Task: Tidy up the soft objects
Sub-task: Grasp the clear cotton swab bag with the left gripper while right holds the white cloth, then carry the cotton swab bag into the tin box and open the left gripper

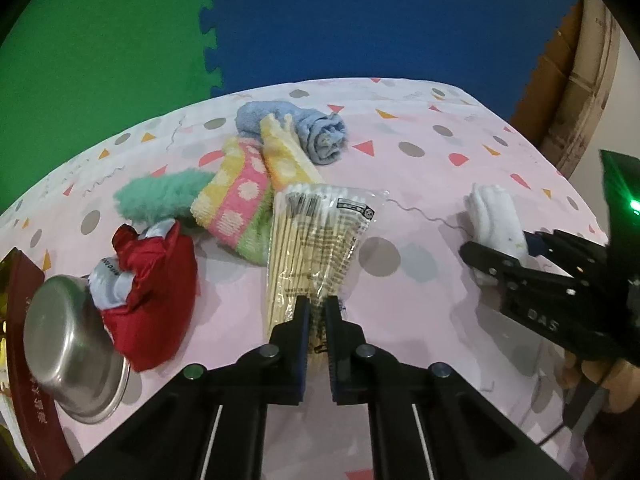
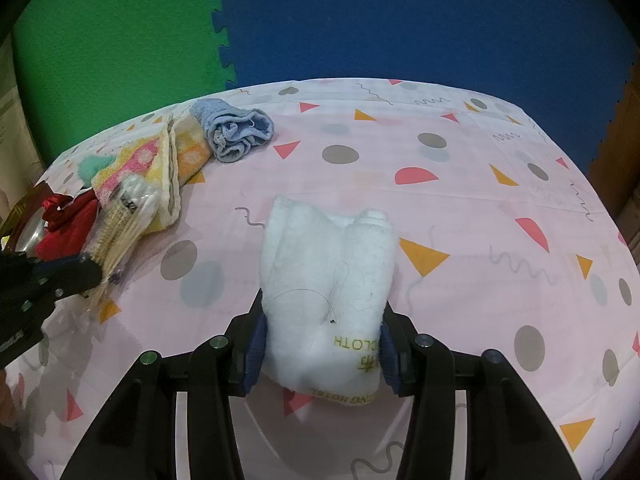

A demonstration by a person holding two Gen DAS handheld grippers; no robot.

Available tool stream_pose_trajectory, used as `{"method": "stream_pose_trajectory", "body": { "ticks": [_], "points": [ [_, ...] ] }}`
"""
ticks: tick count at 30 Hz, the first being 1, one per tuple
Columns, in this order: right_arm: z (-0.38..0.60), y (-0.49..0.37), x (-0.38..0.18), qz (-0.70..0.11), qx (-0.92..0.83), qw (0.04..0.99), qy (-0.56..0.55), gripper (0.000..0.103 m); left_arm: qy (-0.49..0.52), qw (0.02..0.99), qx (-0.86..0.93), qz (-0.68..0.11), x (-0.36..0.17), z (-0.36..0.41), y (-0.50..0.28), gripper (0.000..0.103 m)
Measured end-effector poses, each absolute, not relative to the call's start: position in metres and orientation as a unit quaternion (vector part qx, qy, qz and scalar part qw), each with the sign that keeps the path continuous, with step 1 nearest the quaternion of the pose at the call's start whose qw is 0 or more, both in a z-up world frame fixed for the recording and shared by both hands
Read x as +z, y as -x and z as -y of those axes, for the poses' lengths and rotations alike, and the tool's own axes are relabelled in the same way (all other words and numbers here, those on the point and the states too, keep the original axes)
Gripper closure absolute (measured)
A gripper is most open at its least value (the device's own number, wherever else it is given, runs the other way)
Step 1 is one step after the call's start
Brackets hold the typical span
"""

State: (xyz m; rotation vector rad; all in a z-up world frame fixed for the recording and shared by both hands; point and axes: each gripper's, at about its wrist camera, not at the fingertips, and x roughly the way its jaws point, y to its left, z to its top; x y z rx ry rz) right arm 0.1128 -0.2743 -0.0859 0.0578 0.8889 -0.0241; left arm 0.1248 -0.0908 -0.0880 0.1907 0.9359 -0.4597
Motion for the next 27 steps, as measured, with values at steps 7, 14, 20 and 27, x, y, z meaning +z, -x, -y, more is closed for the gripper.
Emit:
{"method": "stream_pose_trajectory", "body": {
  "ticks": [7,14,20,27],
  "points": [
    [0.274,-0.113,-0.086,-0.43,-0.012,0.902,-0.028,0.057,-0.085,0.857,-0.231,-0.453,-0.083,0.089,-0.108,0.098],
    [0.274,-0.113,-0.087,-0.43,-0.012,0.902,-0.028,0.057,-0.081,0.859,-0.244,-0.442,-0.069,0.085,-0.093,0.099],
    [0.274,-0.113,-0.086,-0.43,-0.012,0.902,-0.028,0.057,-0.081,0.864,-0.24,-0.435,-0.055,0.076,-0.083,0.099],
    [0.274,-0.113,-0.086,-0.43,-0.012,0.902,-0.028,0.056,-0.073,0.869,-0.225,-0.434,-0.044,0.058,-0.077,0.099]
  ]
}}
